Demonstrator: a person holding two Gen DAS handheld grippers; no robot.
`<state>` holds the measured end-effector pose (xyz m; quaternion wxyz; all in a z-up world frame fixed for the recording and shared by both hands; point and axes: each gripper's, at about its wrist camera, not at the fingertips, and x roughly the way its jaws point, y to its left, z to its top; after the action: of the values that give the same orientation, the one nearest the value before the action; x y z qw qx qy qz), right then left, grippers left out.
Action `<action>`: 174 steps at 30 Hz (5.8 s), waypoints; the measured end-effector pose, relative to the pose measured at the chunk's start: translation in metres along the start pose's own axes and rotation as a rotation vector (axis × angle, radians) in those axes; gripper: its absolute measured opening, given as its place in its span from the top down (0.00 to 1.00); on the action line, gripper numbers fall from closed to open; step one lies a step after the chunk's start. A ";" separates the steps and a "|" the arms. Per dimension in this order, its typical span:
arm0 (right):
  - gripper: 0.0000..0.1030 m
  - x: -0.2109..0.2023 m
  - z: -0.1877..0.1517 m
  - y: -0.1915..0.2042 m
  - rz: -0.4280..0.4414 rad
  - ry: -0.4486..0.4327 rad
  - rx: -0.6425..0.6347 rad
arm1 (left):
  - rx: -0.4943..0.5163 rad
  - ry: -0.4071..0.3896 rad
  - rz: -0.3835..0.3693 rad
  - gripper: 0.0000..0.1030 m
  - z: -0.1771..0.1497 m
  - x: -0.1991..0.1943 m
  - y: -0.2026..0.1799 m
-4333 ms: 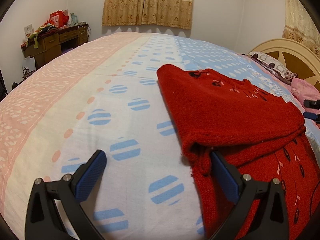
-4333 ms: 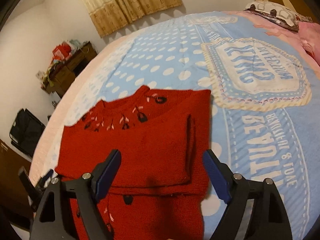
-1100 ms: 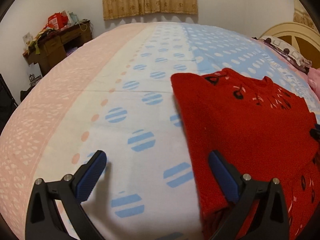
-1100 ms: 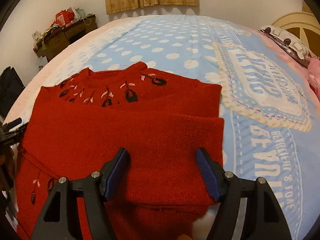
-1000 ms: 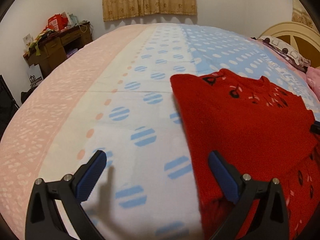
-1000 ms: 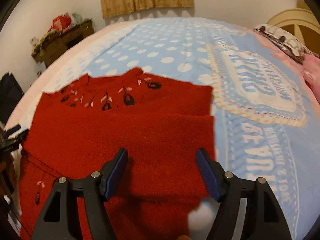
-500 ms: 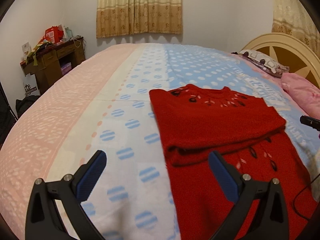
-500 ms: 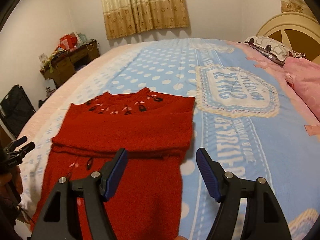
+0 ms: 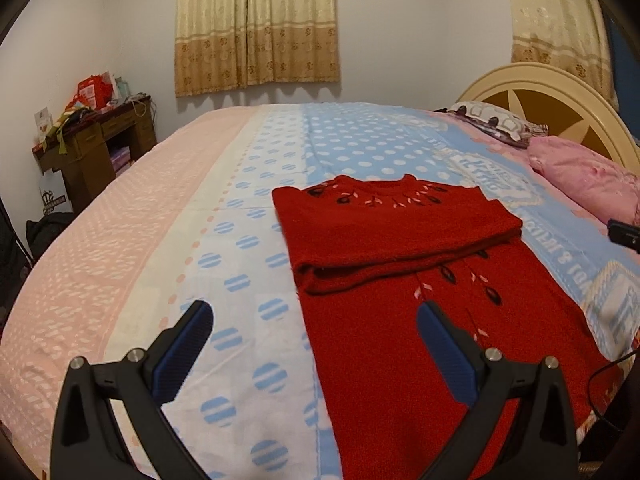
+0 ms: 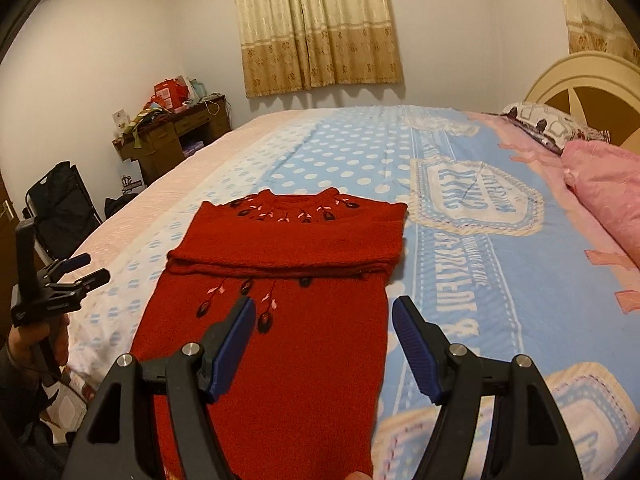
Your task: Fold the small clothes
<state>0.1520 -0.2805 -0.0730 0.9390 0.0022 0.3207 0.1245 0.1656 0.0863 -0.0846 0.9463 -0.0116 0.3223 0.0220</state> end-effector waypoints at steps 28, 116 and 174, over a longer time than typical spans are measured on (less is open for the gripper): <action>0.30 -0.023 -0.125 -0.006 -0.001 0.239 0.025 | 0.009 0.223 -0.109 0.01 -0.112 -0.038 -0.013; 0.92 -0.001 0.010 -0.069 0.342 -0.053 0.371 | -0.332 0.128 -0.607 0.92 0.008 0.025 0.044; 0.24 0.295 0.147 -0.132 0.188 0.179 0.455 | -0.550 0.177 -0.369 0.64 0.104 0.237 0.114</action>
<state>0.4960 -0.3279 -0.1449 0.8664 0.2320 0.4208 0.1356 0.4104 0.2115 -0.1477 0.8641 -0.3263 0.3777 -0.0643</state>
